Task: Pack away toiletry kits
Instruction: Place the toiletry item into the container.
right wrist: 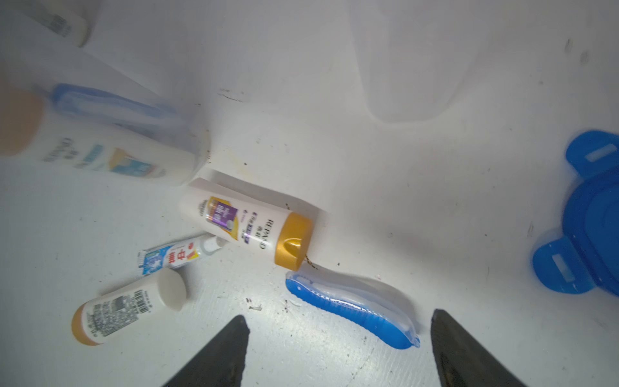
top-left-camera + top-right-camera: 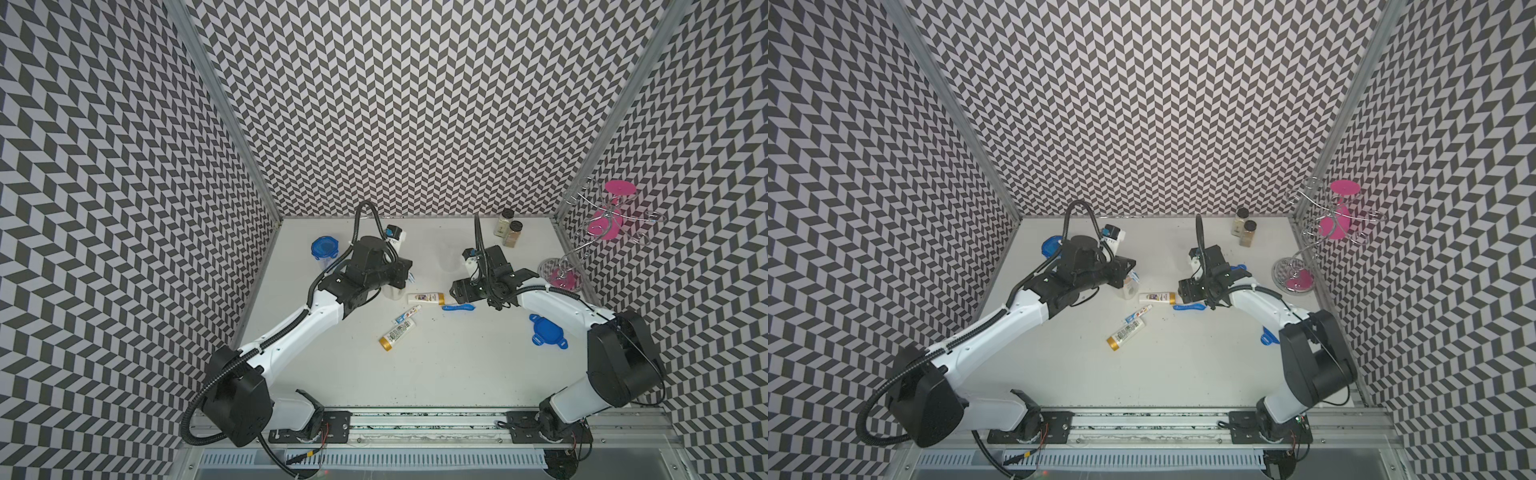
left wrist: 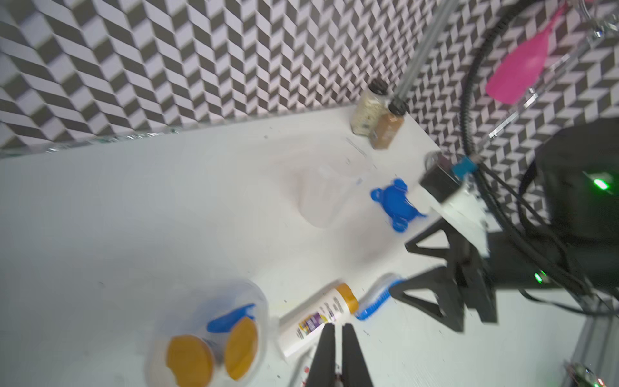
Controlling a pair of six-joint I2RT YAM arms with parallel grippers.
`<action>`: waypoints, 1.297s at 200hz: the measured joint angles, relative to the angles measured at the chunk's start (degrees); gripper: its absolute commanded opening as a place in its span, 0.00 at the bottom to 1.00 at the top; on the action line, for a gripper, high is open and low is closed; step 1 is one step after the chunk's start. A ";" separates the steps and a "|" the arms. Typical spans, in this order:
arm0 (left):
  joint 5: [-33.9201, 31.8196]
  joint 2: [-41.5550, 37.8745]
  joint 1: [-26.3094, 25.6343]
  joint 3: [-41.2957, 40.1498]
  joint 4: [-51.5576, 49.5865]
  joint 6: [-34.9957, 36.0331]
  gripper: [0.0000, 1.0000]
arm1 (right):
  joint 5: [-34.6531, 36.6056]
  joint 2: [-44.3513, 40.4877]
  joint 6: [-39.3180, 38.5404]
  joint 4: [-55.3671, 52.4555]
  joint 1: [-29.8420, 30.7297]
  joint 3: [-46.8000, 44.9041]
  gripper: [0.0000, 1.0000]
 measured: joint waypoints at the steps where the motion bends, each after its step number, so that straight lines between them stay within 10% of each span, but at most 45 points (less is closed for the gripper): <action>1: 0.07 -0.07 -0.13 -0.13 0.00 -0.02 0.00 | -0.02 0.09 0.00 -0.04 0.00 0.00 0.86; 143: -1.86 -2.54 -5.31 -7.10 -0.61 -2.45 0.00 | -1.31 6.45 -0.33 -1.88 -0.04 0.02 0.90; 259: -11.26 10.16 8.72 10.97 -3.74 -1.66 0.00 | -3.76 0.42 -1.05 1.07 -0.13 -4.13 0.91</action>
